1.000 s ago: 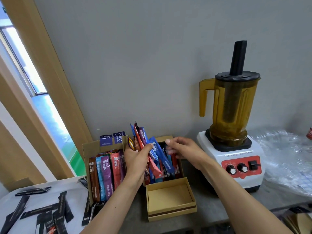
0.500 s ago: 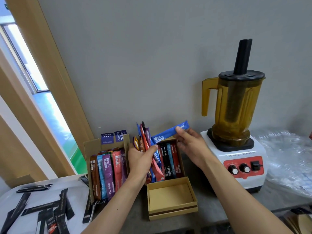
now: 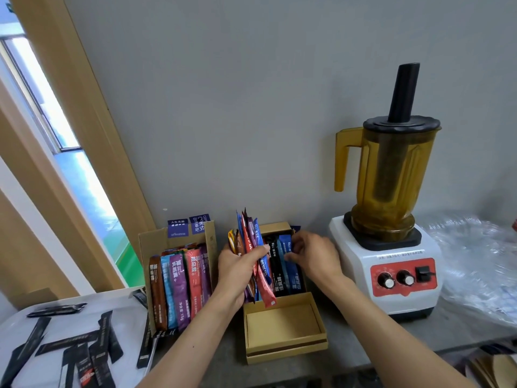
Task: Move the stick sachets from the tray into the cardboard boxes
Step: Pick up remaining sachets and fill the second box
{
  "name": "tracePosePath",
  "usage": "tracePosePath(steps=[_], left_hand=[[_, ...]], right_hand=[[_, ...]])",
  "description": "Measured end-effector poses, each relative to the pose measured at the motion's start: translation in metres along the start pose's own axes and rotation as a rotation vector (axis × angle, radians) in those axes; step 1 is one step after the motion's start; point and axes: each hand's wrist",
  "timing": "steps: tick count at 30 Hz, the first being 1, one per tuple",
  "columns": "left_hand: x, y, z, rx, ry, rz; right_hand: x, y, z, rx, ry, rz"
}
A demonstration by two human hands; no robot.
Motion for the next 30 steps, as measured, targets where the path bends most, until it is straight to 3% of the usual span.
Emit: tracePosePath(steps=[8,11,14,18,21,27,30], left_hand=[[0.006,0.000,-0.005,0.027,-0.039,0.032],[0.008,0.000,-0.015,-0.002,-0.055,0.034],[0.008,0.002,-0.028,-0.021,-0.063,0.010],[0.011,0.003,-0.044,0.006,-0.092,0.000],[0.015,0.002,-0.052,-0.016,-0.091,0.005],[0.020,-0.007,-0.050,-0.144,0.156,0.130],[0.021,-0.009,-0.043,-0.133,0.229,0.196]], right_hand=[[0.000,-0.002,-0.006,0.086,-0.150,-0.068],[0.001,-0.005,0.001,0.076,0.059,-0.051],[0.001,-0.007,0.018,0.100,0.238,0.144],[-0.005,-0.010,0.034,0.092,0.302,0.343],[-0.009,-0.014,0.041,0.037,0.432,0.365],[0.004,-0.023,0.055,-0.142,0.952,0.435],[0.014,-0.021,0.057,-0.107,0.872,0.447]])
Point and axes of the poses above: each hand's wrist, its own y-axis towards the middle knuckle, its own x-axis out of the back of the hand, z = x × y, and after that the axes turned 12 degrees about -x, right-handed
